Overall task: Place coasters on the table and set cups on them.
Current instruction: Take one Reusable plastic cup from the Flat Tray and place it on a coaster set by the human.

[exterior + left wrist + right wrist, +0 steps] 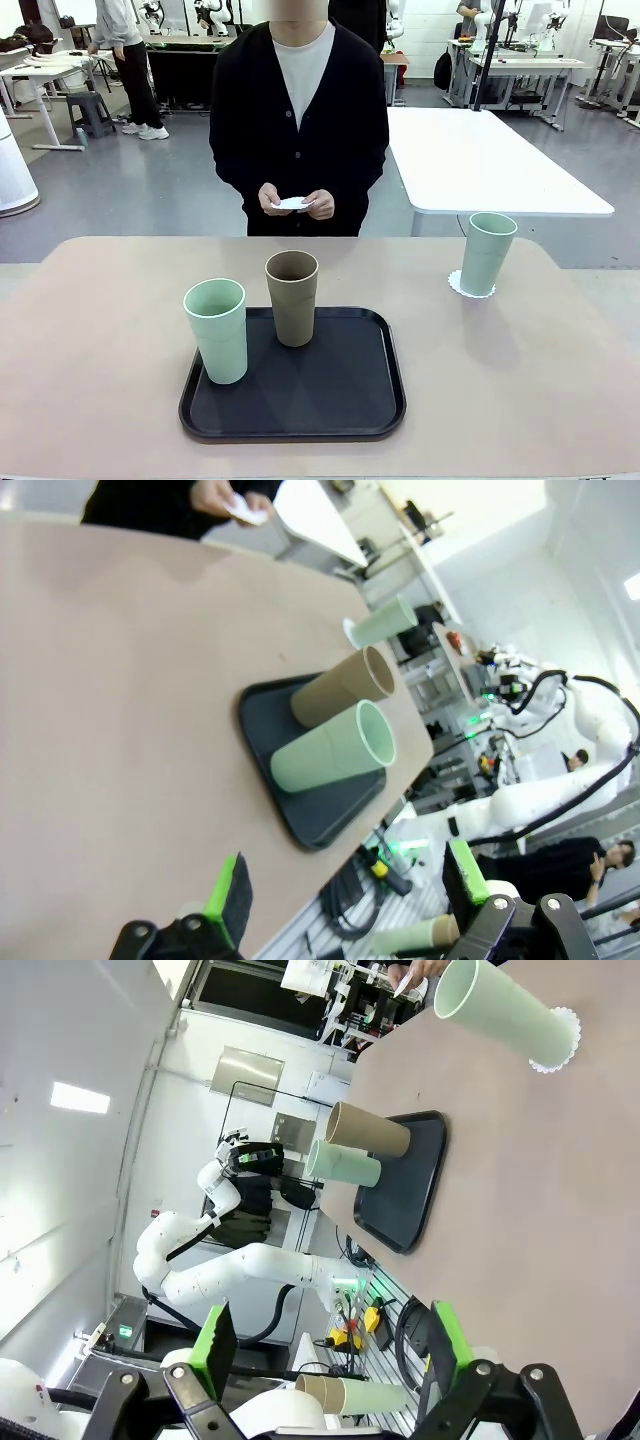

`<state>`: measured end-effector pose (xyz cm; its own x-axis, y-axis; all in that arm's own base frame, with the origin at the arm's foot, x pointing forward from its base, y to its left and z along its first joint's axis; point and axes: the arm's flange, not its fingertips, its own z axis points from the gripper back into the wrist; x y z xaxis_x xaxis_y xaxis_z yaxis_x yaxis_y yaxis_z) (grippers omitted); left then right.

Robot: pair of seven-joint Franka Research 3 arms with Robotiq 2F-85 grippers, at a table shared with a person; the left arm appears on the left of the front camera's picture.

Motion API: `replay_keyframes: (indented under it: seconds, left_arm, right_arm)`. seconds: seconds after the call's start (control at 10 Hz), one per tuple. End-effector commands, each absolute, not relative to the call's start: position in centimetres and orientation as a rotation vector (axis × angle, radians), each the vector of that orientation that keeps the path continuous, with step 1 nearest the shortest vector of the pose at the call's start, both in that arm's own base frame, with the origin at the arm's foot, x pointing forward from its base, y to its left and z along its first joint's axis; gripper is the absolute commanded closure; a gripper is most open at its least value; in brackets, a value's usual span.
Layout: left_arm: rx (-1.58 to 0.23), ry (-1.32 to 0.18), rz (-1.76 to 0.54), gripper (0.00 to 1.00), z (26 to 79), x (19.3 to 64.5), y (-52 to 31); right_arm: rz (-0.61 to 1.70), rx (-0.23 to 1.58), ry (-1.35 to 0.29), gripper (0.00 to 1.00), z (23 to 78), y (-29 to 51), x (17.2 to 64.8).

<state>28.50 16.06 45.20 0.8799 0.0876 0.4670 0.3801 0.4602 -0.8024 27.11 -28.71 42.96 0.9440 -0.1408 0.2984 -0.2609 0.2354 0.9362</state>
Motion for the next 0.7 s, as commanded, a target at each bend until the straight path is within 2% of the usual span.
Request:
replay_keyframes:
  seconds: [0.0, 0.6]
  left_arm:
    - [-1.093, -0.496, -0.199, 0.00, 45.22, 28.41, 16.12]
    - [-1.093, -0.496, -0.199, 0.00, 45.22, 28.41, 16.12]
  right_arm:
    - [0.080, 1.342, -0.357, 0.00, 42.81, -28.75, 27.15]
    - [0.080, 1.342, -0.357, 0.00, 42.81, -28.75, 27.15]
